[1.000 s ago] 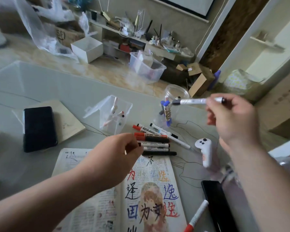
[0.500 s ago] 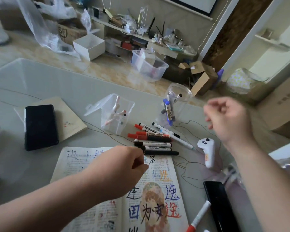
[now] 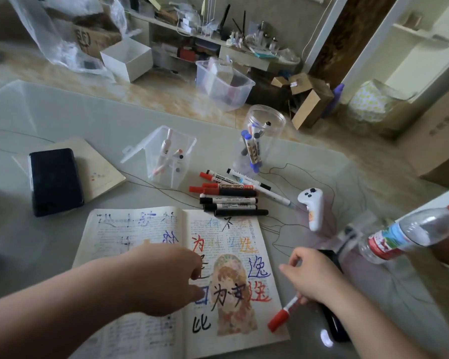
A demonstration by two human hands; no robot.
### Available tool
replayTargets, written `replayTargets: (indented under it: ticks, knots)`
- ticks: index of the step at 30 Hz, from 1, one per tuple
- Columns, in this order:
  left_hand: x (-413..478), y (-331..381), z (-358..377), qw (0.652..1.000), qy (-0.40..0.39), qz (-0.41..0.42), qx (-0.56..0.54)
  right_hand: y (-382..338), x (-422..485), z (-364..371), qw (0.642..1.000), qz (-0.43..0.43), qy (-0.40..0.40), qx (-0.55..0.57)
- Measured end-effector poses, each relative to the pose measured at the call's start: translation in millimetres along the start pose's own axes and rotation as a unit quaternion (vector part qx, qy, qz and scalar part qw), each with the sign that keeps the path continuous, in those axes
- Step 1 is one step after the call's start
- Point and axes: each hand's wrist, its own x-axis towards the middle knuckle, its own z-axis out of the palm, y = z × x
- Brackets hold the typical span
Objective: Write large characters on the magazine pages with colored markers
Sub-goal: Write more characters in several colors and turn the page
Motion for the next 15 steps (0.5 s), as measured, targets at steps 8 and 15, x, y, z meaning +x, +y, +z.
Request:
replayTargets:
  ticks: [8,15]
  knots:
    - [-9.2,1.3,8.6,0.998,-0.056,-0.012,0.017,11.1,-5.9,-0.9,0.996,-0.088,0.019,0.015]
    - [-15.7,4.4,12.6,0.997,-0.071,-0.002,0.033,20.3,-19.4,-17.0,0.947,-0.245,-0.093,-0.183]
